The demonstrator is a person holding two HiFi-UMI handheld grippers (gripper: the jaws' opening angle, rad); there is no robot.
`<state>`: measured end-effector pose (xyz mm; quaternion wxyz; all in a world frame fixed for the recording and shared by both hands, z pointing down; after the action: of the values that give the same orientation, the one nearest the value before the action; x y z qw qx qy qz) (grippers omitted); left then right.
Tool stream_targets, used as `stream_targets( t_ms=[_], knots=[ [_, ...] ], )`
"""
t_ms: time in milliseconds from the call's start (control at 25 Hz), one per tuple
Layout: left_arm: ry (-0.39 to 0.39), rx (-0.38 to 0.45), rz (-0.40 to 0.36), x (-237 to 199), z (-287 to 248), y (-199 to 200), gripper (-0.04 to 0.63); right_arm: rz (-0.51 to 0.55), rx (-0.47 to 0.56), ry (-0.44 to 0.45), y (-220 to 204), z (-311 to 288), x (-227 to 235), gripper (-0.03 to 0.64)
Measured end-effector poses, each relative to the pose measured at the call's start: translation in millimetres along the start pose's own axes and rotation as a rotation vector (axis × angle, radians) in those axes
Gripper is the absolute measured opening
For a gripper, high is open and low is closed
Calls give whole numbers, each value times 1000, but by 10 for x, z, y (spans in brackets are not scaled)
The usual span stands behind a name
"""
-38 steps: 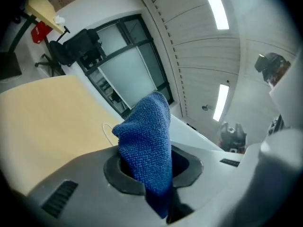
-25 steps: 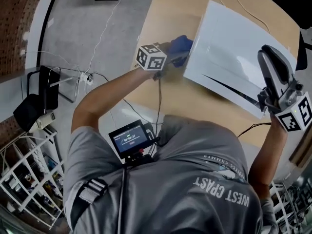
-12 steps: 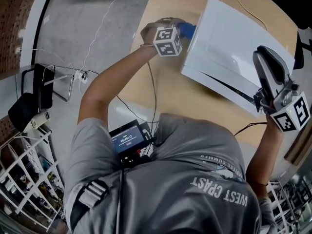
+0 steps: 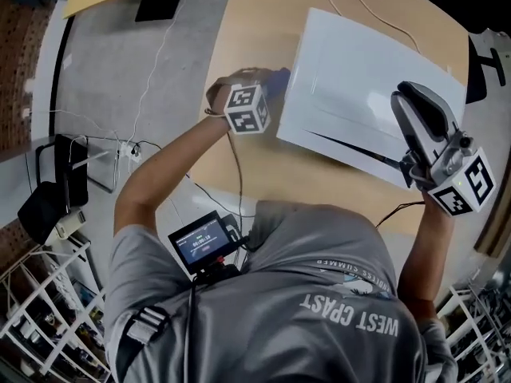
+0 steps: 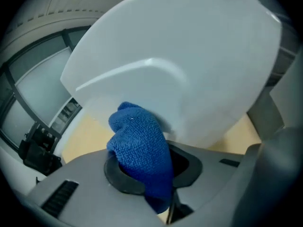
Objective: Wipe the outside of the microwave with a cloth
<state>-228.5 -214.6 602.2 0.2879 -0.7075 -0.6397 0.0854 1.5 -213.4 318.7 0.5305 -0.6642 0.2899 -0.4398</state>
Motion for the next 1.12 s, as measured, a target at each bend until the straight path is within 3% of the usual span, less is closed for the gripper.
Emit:
stream_targets(
  t_ms=[160, 280, 440, 640, 800, 920, 1120],
  knots=[
    [-64, 41, 84, 607, 219, -40, 92, -16, -9, 10, -77, -28, 53, 77],
    [-64, 48, 136, 581, 175, -36, 92, -23, -18, 12, -114, -58, 67, 77],
    [-7, 73, 201, 35, 17, -38, 92, -13, -29, 13, -102, -107, 46, 77],
    [88, 161, 359, -952, -204, 103, 92, -26, -25, -7, -88, -61, 35, 77],
    [127, 176, 377, -1340, -292, 185, 92, -29, -14, -15, -79, -30, 41, 77],
    [110, 174, 361, -1195, -255, 194, 91, -22, -2, -21, -66, -3, 64, 77],
    [28, 191, 349, -434, 3, 137, 92, -14, 11, -29, -32, 24, 69, 77]
  ],
)
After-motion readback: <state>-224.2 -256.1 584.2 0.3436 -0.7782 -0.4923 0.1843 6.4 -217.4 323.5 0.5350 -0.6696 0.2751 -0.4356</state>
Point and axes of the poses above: the fingertips, and each gripper's own axes: z backward along the fingers, x to its right, y out of its top, the point moved 6 cm from there along z, backward along the fingers, and after that the axes turned 2 degrees about x, right-handed, at the moved point
